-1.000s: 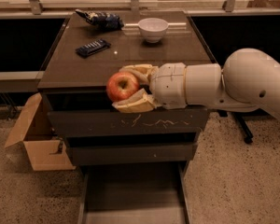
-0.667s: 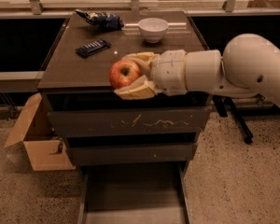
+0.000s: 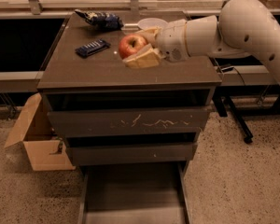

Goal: Pick apple from bottom drawer and place on counter

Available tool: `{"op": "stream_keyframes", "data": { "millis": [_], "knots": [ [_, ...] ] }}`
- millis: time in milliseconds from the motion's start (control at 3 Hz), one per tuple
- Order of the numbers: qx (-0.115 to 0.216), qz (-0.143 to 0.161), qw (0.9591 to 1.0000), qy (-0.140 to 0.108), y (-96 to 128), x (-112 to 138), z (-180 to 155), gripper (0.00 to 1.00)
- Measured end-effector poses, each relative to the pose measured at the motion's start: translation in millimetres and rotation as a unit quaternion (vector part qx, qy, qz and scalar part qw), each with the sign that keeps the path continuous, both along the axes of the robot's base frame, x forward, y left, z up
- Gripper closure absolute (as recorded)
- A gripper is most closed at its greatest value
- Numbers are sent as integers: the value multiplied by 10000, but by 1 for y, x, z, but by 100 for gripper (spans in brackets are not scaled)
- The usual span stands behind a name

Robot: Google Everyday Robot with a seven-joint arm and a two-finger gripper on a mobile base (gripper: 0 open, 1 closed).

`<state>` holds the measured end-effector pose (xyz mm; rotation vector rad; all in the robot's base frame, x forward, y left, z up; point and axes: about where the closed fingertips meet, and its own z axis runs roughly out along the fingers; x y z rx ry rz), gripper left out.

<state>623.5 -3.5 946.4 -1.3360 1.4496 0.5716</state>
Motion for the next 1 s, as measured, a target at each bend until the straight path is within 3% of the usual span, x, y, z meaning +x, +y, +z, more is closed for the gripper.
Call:
{"op": "stream_keyframes", "data": {
  "millis": [333, 1000],
  "knots": [
    [131, -307, 9985, 430, -7, 73, -23, 100],
    [122, -313, 9981, 509, -2, 82, -26, 100]
  ]
}}
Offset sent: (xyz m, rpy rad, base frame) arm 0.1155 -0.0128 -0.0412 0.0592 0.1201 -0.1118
